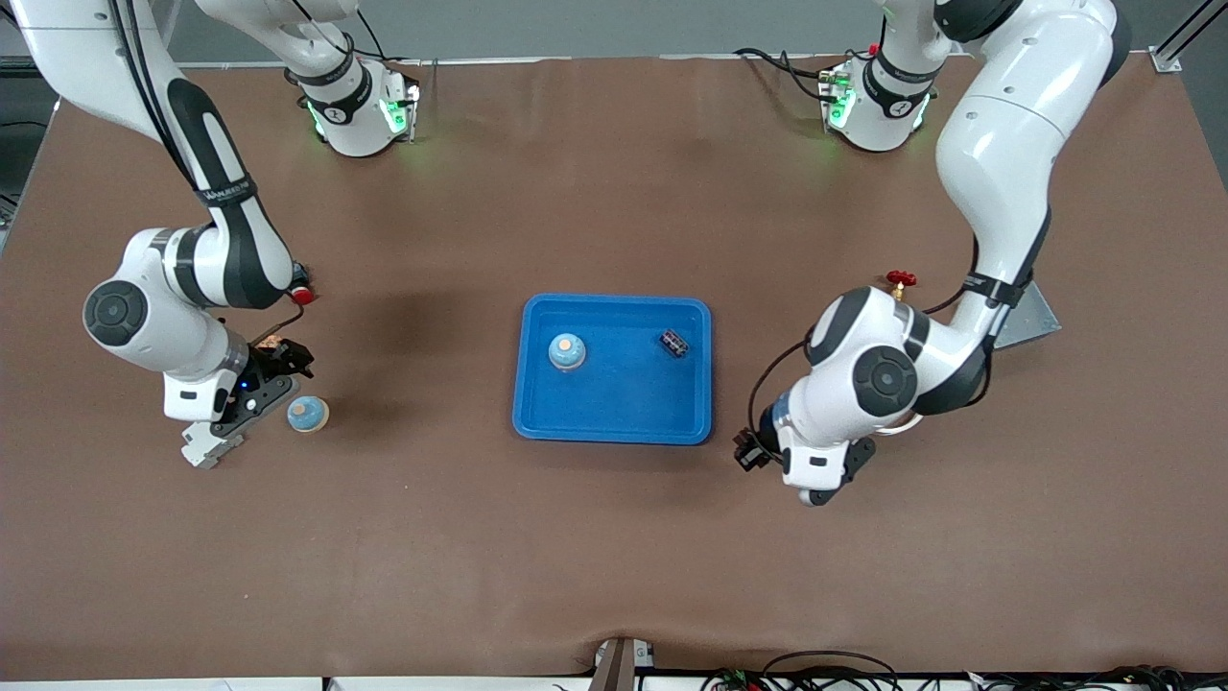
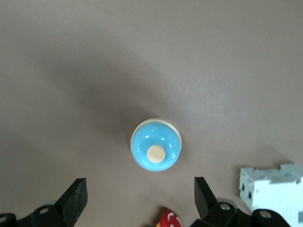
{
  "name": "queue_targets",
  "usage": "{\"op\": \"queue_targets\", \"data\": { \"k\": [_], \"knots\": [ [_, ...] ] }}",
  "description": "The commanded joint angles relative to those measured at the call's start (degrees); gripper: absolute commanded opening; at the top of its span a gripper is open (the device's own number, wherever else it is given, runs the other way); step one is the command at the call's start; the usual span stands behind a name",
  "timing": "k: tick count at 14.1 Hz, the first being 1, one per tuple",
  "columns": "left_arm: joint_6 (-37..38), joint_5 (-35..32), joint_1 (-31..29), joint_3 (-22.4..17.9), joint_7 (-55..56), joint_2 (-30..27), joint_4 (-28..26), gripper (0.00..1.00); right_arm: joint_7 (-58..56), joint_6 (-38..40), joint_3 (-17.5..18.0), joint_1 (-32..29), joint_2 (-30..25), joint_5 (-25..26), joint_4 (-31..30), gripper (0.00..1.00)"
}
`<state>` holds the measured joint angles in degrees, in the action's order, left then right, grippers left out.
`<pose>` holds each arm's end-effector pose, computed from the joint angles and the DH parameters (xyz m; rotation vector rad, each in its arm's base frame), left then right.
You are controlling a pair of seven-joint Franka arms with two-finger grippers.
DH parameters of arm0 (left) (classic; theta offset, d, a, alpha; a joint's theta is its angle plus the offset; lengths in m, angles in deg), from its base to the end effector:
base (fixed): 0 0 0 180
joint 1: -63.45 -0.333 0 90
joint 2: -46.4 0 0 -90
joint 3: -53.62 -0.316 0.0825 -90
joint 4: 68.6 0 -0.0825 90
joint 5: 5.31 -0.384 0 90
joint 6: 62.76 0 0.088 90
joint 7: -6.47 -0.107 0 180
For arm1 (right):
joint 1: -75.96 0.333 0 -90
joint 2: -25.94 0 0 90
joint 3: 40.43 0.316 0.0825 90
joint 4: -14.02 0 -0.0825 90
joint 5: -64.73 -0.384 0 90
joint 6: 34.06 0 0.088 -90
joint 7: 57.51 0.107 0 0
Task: Place electrolytic capacitor and blue bell in tray
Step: 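Carry the capacitor to the tray while the right gripper grasps the second bell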
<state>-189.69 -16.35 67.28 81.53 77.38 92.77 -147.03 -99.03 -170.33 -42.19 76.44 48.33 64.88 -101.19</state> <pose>0.6764 -0.3121 0.2835 2.7365 1.0464 -0.0854 0.6019 -0.0130 0.2569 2.9435 1.0852 -0.0414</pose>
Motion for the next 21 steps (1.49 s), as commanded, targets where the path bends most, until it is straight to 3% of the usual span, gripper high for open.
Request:
{"op": "queue_targets", "data": {
  "k": [1, 10, 14, 21],
  "knots": [
    [-2.69, 0.31, 2.41, -1.10, 5.02, 0.83, 1.09, 0.00, -2.51, 0.74, 1.06, -1.70, 4.67, 0.82, 4.73, 1.00],
    [-2.97, -0.04, 8.38, -1.81, 19.08, 1.71, -1.11, 0.00, -2.77, 0.31, 1.06, -1.79, 9.43, 0.64, 5.61, 1.00],
    [1.07, 0.05, 10.50, -1.81, 20.67, 2.59, -1.99, 0.00, -2.68, -0.05, 1.06, -1.79, 10.66, 0.47, 5.61, 1.00],
    [0.99, 0.05, 12.17, -2.68, 22.44, 6.10, -1.55, 0.00, -2.60, -0.75, 1.06, -1.88, 12.24, -0.06, 7.28, 1.00]
  ]
}}
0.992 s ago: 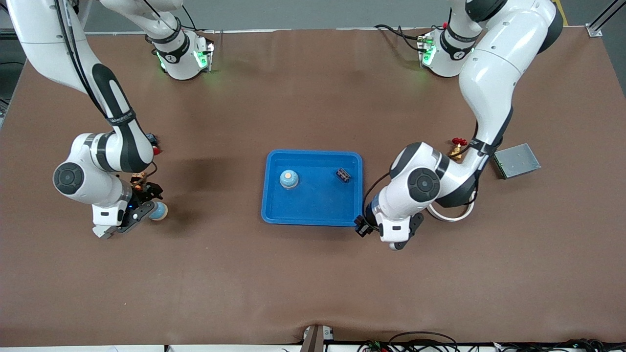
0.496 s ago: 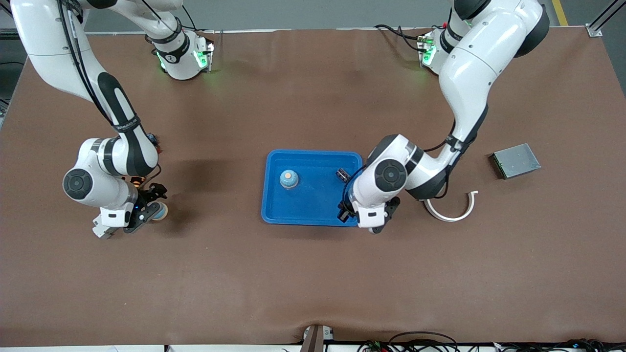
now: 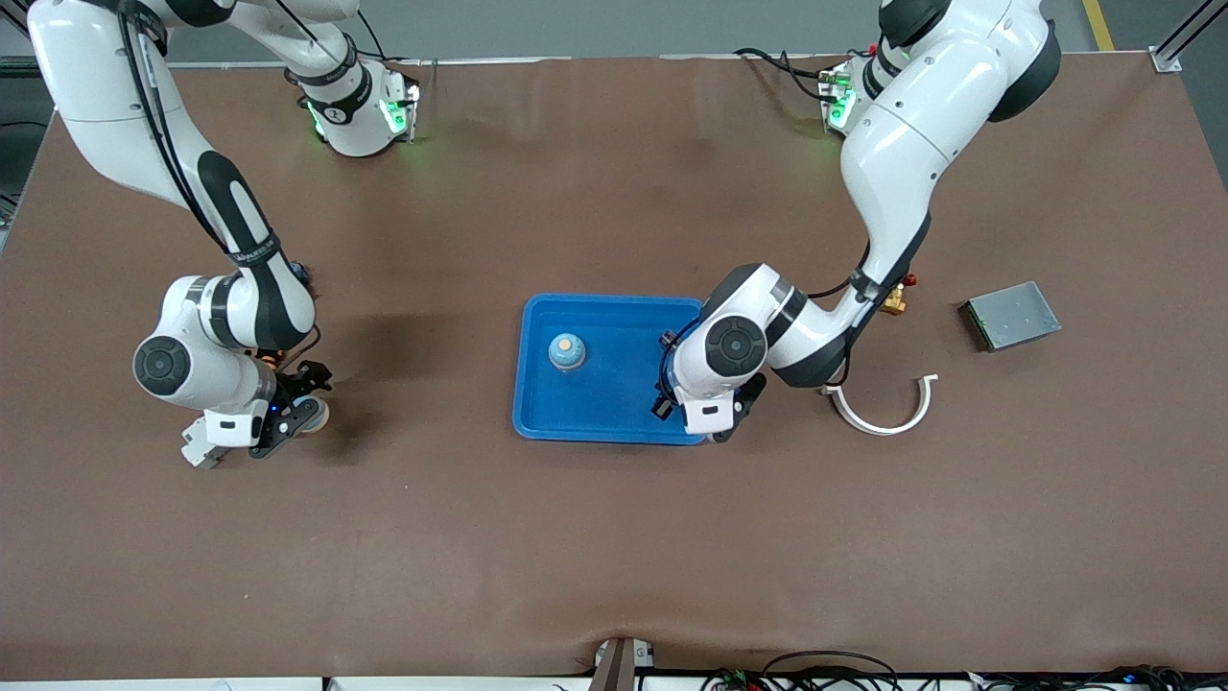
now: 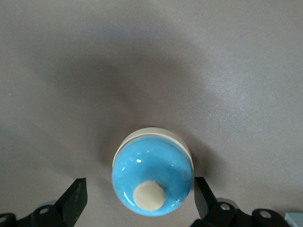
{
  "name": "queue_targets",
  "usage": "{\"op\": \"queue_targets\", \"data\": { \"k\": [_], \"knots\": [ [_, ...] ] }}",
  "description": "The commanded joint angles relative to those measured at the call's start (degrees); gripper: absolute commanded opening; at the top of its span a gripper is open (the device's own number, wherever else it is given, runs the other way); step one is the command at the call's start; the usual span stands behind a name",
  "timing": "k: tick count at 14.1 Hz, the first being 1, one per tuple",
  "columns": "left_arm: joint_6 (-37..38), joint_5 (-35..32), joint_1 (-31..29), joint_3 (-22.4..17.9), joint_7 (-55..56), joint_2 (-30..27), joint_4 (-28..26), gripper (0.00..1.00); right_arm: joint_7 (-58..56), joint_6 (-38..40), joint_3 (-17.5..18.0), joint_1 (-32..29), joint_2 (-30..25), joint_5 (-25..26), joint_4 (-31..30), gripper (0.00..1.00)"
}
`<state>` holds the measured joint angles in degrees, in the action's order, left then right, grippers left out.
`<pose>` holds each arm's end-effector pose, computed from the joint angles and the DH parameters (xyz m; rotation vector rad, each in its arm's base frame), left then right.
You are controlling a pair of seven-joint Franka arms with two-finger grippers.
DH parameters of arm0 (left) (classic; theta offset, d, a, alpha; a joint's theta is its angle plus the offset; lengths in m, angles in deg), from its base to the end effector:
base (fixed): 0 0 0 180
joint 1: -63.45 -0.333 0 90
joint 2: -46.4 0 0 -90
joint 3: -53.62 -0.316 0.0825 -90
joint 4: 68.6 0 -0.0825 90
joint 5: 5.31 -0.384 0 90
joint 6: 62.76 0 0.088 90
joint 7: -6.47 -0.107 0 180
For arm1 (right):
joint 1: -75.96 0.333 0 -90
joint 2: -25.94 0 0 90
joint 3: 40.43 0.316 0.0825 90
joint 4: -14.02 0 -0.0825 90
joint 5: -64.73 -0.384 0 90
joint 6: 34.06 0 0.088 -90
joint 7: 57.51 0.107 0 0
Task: Place electrolytic capacitor and blue bell in tray
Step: 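Release the capacitor in the tray while the right gripper lifts the bell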
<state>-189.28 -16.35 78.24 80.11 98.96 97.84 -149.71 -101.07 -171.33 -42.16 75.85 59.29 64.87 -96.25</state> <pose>0.5895 -0.4205 0.1973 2.7340 1.3695 -0.2971 0.6122 -0.0193 0.1755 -2.9040 -1.1165 0.1699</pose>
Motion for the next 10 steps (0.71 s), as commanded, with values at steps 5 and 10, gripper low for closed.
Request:
{"op": "queue_targets", "data": {
  "k": [5, 10],
  "knots": [
    [0.75, -0.30, 1.30, -2.06, 0.67, -0.98, 1.48, 1.00, -0.56, 0.16, 1.03, -1.30, 1.71, -0.22, 2.60, 1.00],
    [7.59, -2.75, -0.46, -2.15, 0.41, -8.27, 1.56, 1.00, -0.47, 0.07, 1.11, -1.47, 2.95, -0.31, 3.48, 1.00]
  ]
}}
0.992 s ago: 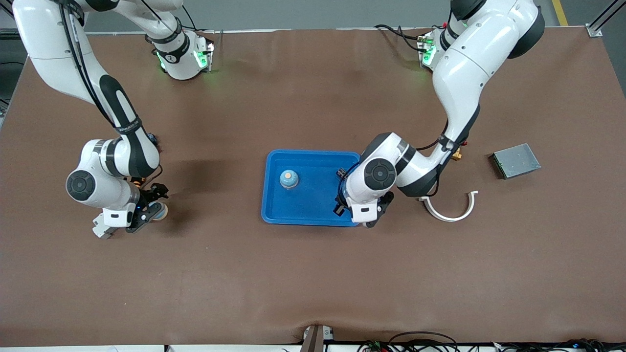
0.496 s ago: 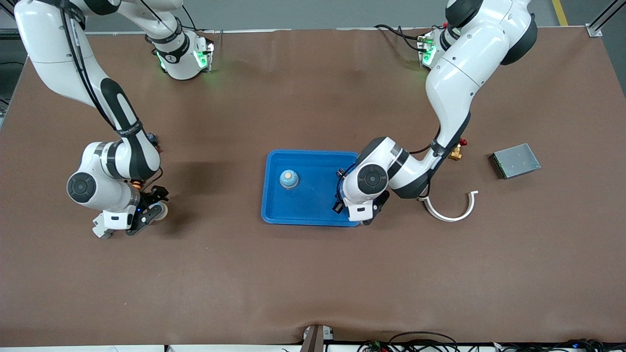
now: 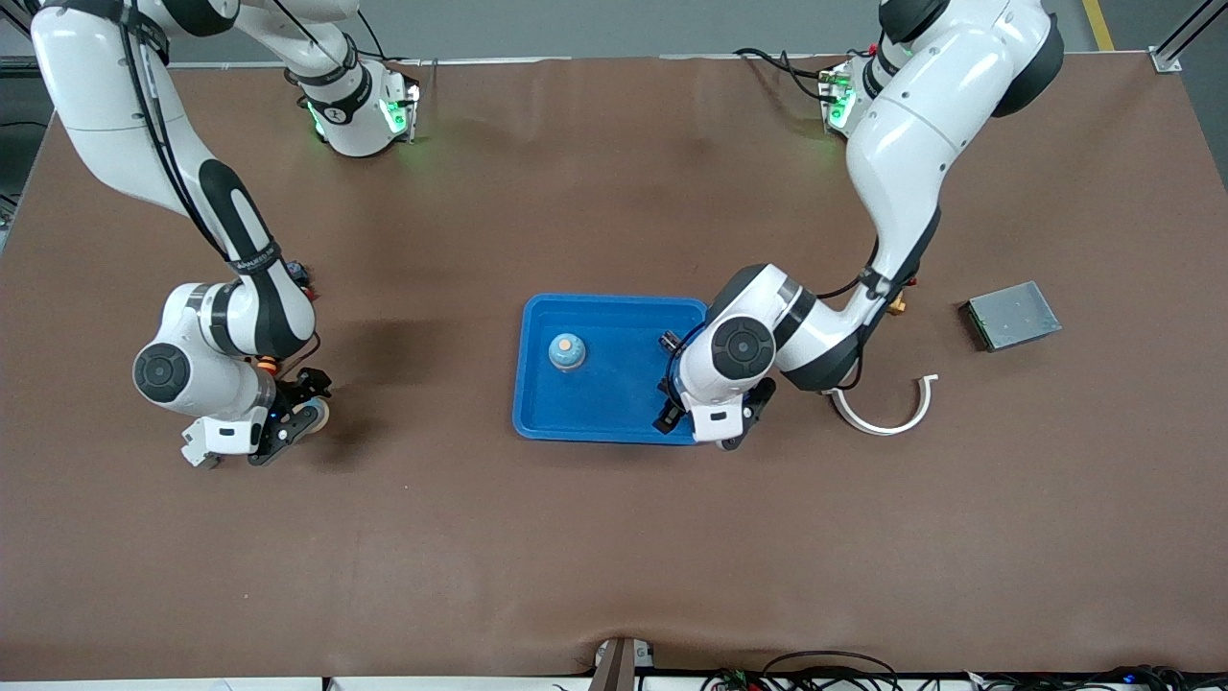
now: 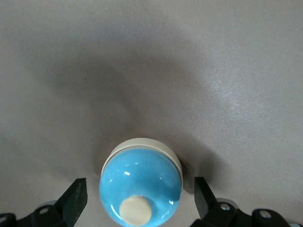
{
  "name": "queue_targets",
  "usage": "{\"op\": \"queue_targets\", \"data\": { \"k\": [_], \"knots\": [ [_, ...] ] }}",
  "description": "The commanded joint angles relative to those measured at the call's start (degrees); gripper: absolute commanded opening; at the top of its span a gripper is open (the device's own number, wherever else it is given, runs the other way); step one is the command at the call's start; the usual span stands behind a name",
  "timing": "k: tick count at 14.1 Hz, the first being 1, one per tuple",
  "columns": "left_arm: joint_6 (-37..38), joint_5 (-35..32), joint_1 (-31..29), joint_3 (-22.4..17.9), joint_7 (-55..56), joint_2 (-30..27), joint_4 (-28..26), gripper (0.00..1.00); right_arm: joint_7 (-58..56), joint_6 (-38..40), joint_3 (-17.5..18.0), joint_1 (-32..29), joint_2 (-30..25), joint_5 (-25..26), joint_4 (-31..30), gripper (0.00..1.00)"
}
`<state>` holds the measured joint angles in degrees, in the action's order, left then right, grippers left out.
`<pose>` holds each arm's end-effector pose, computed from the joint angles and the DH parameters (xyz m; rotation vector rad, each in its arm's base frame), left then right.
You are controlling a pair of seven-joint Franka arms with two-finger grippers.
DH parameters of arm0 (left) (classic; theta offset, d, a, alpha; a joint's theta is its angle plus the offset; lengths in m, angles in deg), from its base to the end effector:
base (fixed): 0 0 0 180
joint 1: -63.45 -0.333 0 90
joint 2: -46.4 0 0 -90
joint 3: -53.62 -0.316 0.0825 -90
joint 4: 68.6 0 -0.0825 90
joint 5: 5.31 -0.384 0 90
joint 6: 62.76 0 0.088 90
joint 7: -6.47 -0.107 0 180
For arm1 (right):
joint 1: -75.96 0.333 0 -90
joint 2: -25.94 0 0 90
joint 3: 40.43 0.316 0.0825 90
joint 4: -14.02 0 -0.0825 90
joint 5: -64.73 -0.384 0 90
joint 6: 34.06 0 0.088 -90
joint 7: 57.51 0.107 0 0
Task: Place electrolytic capacitor and blue bell in tray
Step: 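Release the capacitor in the tray while the right gripper lifts the bell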
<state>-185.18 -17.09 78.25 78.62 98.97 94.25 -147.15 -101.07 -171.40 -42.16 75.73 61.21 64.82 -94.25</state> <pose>0.6110 -0.4067 0.2478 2.7374 1.3886 -0.2002 0.6200 -0.0207 0.1678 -2.9066 -1.1138 0.1664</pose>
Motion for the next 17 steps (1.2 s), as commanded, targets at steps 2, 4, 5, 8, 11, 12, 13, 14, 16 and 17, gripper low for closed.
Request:
{"op": "queue_targets", "data": {
  "k": [2, 4, 5, 8, 11, 12, 13, 14, 16, 17],
  "knots": [
    [6.57, -3.69, -2.14, -0.48, -0.20, -9.33, -1.08, 1.00, -0.47, 0.14, 1.11, -1.35, 1.03, -0.18, 1.48, 1.00],
    [11.48, -3.70, -3.28, -0.48, -3.96, -13.72, -1.08, 1.00, -0.38, 0.23, 1.11, -1.35, 1.03, -0.27, 1.48, 0.85],
    [14.55, -3.26, -4.16, -0.48, -7.12, -16.01, -1.08, 1.00, -0.38, 0.23, 1.11, -1.35, 1.03, -0.27, 1.48, 0.64],
    [21.42, -2.73, -7.14, -0.31, -14.94, -21.02, -1.08, 1.00, -0.38, 0.32, 1.11, -1.35, 1.03, -0.27, 1.48, 0.21],
    [24.16, -2.56, -9.35, -0.22, -22.34, -23.14, -1.08, 1.00, -0.38, 0.58, 1.11, -1.26, 1.03, -0.27, 1.48, 0.09],
    [24.77, -2.64, -10.31, -0.05, -23.84, -23.32, -1.08, 1.00, 0.05, 0.93, 1.11, -1.18, 0.86, -0.27, 1.48, 0.09],
    [24.78, -2.64, -10.93, 0.04, -25.24, -23.76, -0.99, 1.00, 0.23, 1.20, 1.11, -0.91, 0.60, -0.18, 1.57, 0.09],
    [24.87, -2.12, -11.02, 0.04, -25.69, -23.85, -0.99, 1.00, 0.49, 1.46, 1.20, -0.82, 0.33, -0.27, 1.57, 0.09],
    [25.04, 0.60, -11.54, -0.13, -25.70, -24.98, -0.90, 1.00, 3.11, 4.87, 1.46, -0.65, -0.81, -0.27, 2.09, 0.09],
    [25.56, 0.87, -11.81, -0.31, -25.96, -26.12, -0.99, 1.00, 5.83, 7.41, 1.55, -0.30, -1.42, -0.27, 2.62, 0.09]
  ]
}}
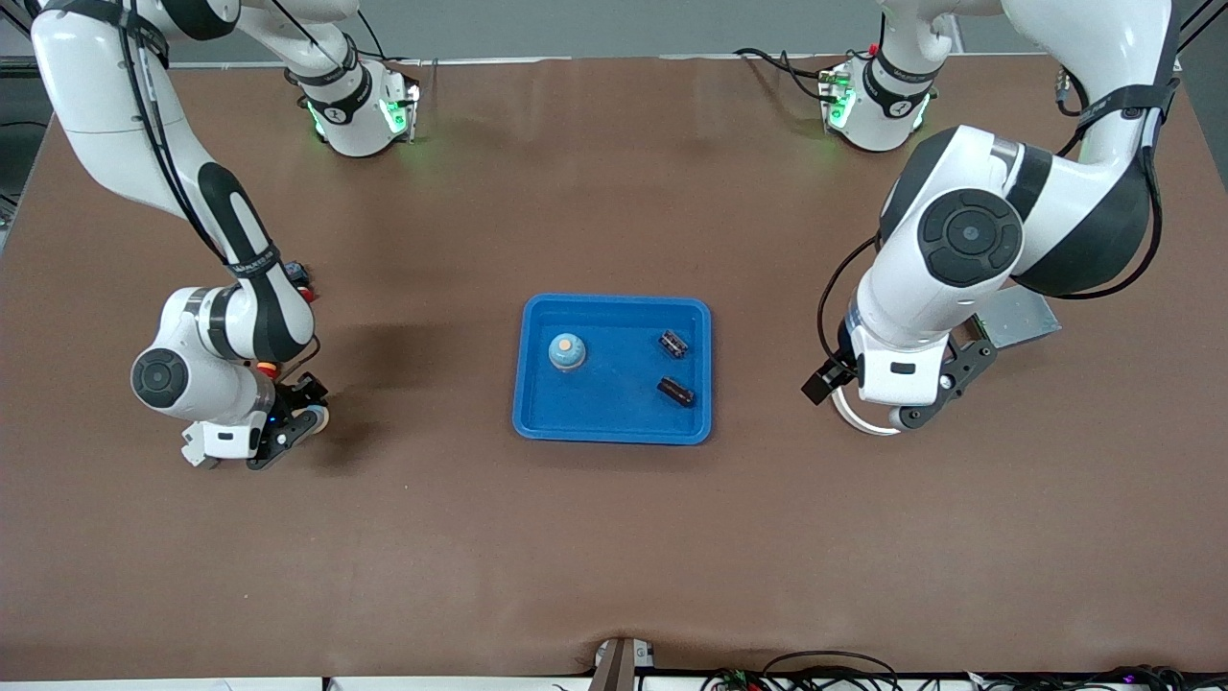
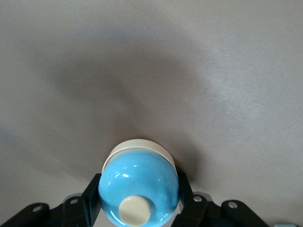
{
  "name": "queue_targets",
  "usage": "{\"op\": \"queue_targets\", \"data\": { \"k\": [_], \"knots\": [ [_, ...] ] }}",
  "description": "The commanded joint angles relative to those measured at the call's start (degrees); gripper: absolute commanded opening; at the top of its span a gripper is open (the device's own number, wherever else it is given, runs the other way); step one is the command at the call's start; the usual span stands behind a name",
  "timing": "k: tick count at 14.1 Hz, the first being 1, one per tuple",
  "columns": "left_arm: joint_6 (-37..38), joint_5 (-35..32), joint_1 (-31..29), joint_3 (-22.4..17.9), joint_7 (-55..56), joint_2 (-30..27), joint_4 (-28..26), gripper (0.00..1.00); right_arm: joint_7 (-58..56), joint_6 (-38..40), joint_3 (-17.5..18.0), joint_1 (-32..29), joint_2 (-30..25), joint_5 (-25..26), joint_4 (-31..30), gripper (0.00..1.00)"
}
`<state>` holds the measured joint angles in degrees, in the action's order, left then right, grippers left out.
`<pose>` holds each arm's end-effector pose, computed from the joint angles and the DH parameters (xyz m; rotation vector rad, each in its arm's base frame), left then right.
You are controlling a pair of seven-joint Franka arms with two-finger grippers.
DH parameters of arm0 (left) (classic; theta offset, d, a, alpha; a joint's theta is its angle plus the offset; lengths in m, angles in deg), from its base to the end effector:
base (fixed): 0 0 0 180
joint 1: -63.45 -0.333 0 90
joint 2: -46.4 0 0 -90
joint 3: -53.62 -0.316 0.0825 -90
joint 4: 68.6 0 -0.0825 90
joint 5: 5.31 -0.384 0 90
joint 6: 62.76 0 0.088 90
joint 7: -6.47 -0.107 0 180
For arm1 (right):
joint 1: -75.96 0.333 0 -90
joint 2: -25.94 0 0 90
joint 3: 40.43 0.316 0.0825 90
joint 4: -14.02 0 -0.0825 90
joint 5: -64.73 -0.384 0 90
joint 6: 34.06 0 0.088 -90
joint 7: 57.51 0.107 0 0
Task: Place electrolytic capacitor and blue bell in tray
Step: 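Carry the bell to the tray while the left gripper returns to rest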
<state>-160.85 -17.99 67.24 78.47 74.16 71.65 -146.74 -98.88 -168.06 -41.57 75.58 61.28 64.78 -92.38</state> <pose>0.6255 -0.2587 0.4809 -2.9030 -1.0212 0.0119 0.6252 -0.0161 0.1748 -2.9099 -1.0606 0.2018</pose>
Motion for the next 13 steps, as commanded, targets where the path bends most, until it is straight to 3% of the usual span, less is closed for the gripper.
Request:
{"op": "queue_targets", "data": {
  "k": [1, 9, 12, 13],
  "knots": [
    [1.50, 1.78, -0.89, -0.24, -1.51, -3.71, -1.31, 1.00, 6.46, 5.84, 1.14, 0.55, -2.20, -0.23, 0.93, 0.09],
    [1.76, 2.21, -8.62, -0.07, -16.10, -5.82, -1.22, 1.00, 30.27, 11.13, 1.14, 8.36, -6.51, -2.16, 1.02, 0.09],
    [2.81, 10.18, -13.01, -0.85, -20.47, -8.98, -1.92, 1.00, 40.38, 11.40, 1.14, 12.05, -7.04, -3.65, 1.10, 0.09],
    [5.26, 12.91, -13.46, -4.25, -22.84, -9.68, -1.93, 1.00, 43.37, 11.05, 1.14, 13.37, -7.04, -3.74, 1.19, 0.09]
  ]
}}
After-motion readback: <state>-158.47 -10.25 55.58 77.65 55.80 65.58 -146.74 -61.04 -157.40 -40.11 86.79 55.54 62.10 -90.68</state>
